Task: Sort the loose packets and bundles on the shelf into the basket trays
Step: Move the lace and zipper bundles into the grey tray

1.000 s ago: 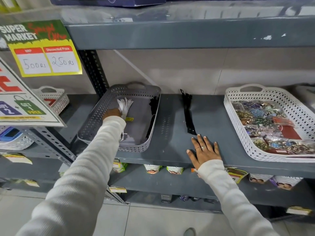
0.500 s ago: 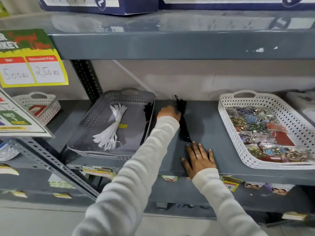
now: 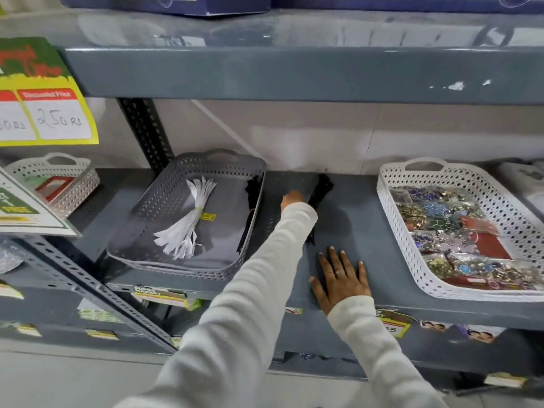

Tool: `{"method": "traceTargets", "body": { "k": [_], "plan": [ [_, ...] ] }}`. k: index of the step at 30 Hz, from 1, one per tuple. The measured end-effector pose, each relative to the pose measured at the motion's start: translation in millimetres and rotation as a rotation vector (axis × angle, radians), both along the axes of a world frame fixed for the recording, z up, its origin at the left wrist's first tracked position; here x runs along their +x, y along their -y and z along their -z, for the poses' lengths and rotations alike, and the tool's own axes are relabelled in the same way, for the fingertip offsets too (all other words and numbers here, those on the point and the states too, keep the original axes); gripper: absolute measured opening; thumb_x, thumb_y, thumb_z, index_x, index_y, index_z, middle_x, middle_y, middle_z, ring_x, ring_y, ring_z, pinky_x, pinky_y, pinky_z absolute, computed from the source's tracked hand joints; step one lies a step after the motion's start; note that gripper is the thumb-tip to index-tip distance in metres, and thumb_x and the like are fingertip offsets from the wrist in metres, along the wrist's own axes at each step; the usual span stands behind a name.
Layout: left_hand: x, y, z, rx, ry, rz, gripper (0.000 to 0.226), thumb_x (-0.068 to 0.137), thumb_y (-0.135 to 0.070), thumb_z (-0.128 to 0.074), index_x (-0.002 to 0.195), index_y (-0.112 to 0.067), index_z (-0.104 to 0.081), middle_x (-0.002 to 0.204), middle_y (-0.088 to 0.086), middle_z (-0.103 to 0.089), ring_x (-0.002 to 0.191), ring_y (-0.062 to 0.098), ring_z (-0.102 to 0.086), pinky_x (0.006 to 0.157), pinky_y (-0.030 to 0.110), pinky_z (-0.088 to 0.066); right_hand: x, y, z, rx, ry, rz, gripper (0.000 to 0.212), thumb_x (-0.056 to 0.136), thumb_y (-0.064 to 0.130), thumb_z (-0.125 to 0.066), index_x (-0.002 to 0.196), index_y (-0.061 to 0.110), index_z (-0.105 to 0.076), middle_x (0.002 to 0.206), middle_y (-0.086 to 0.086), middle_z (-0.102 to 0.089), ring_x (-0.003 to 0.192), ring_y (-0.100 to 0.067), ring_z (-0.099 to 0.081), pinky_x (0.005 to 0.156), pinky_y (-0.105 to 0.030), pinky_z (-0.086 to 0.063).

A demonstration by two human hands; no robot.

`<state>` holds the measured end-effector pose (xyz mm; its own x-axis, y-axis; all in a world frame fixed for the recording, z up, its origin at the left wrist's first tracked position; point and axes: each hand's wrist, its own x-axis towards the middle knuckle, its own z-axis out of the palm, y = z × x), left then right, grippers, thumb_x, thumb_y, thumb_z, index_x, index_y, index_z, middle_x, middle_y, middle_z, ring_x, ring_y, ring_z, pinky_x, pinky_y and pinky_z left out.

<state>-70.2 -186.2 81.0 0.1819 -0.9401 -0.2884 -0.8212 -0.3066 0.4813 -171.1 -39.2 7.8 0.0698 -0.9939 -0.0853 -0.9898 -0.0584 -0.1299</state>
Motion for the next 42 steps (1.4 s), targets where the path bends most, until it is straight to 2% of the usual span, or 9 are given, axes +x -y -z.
{"method": "traceTargets", "body": {
  "k": [5,9,14,17,25,29,36,40,42],
  "plan": [
    [28.5,-6.2,-23.3,-0.189,-0.056,-0.048,0.051,0.093,-0.049,-0.050,0.122,-0.009,-0.061,0.127,0.003,-0.062,0.121,0.022,-0.056,0.096,0.025,-0.044,0.5,-1.7,-3.8,0.009,-0.034,0.002,0.088,0.071,0.056,0.003,0.145,0.027,-0.034,0.156,0.000,-0.030,0.145,-0.023,-0.028,0.117,-0.050,-0.016],
    [74.6,-18.7,-59.3,-0.260,-0.085,-0.162,0.051,0.087,-0.045,-0.063,0.119,-0.006,-0.064,0.124,0.009,-0.064,0.121,0.025,-0.054,0.100,0.028,-0.041,3.7,-4.4,-9.3,-0.007,-0.049,0.039,0.065,0.077,0.050,-0.026,0.117,0.019,-0.067,0.128,-0.007,-0.065,0.117,-0.028,-0.062,0.096,-0.058,-0.046],
    [130.9,-43.4,-59.6,-0.317,-0.188,-0.310,0.039,0.080,-0.030,-0.074,0.108,-0.003,-0.070,0.112,0.014,-0.069,0.107,0.027,-0.063,0.087,0.029,-0.049,1.8,-5.4,-3.4,0.020,-0.044,0.028,0.072,0.084,0.056,-0.008,0.147,0.028,-0.028,0.159,0.003,-0.020,0.148,-0.018,-0.018,0.119,-0.049,-0.010],
    [144.2,-55.0,-46.4,-0.292,-0.225,-0.356,0.041,0.077,-0.025,-0.077,0.110,-0.002,-0.068,0.114,0.014,-0.068,0.107,0.028,-0.063,0.087,0.030,-0.049,-0.1,-3.5,-1.5,0.015,-0.061,0.019,0.063,0.092,0.054,-0.014,0.149,0.030,-0.016,0.161,0.006,-0.008,0.150,-0.016,-0.007,0.121,-0.046,-0.004],
    [147.9,-70.8,-4.1,-0.113,-0.052,-0.309,0.050,0.079,-0.021,-0.075,0.122,0.000,-0.059,0.124,0.017,-0.061,0.114,0.031,-0.059,0.090,0.035,-0.049,0.7,-4.6,-5.8,0.044,-0.053,0.009,0.059,0.095,0.051,-0.021,0.150,0.030,-0.012,0.162,0.006,-0.003,0.150,-0.016,-0.003,0.121,-0.046,-0.002],
    [140.3,-64.4,2.0,-0.037,0.020,-0.280,0.061,0.086,-0.048,-0.062,0.129,-0.006,-0.053,0.127,0.011,-0.059,0.119,0.029,-0.055,0.093,0.032,-0.047,1.0,-5.5,-7.8,0.041,-0.058,0.015,0.059,0.096,0.051,-0.021,0.150,0.030,-0.011,0.162,0.006,-0.003,0.150,-0.016,-0.003,0.121,-0.046,-0.001],
    [140.4,-53.6,0.6,-0.095,0.031,-0.267,0.041,0.086,-0.016,-0.067,0.122,0.002,-0.059,0.124,0.019,-0.061,0.113,0.033,-0.059,0.090,0.035,-0.049,0.7,-6.0,-9.0,0.047,-0.036,0.011,0.059,0.096,0.051,-0.019,0.150,0.030,-0.011,0.162,0.006,-0.003,0.150,-0.016,-0.002,0.121,-0.045,0.000],
    [135.2,-49.8,0.2,0.051,0.146,-0.171,0.048,0.084,-0.041,-0.067,0.120,-0.010,-0.062,0.123,0.011,-0.063,0.113,0.031,-0.059,0.093,0.036,-0.047,0.6,-5.2,-6.7,0.041,-0.037,0.017,0.066,0.090,0.055,-0.007,0.150,0.030,-0.012,0.162,0.006,-0.004,0.150,-0.016,-0.003,0.121,-0.046,0.000],
    [134.6,-49.1,-0.7,0.104,0.189,-0.108,0.048,0.084,-0.052,-0.061,0.116,-0.016,-0.065,0.118,0.008,-0.066,0.109,0.030,-0.061,0.094,0.034,-0.049,1.0,-4.9,-4.9,0.030,-0.030,0.018,0.086,0.073,0.059,0.011,0.150,0.030,-0.013,0.161,0.006,-0.005,0.150,-0.017,-0.004,0.120,-0.046,0.000]
  ]
}}
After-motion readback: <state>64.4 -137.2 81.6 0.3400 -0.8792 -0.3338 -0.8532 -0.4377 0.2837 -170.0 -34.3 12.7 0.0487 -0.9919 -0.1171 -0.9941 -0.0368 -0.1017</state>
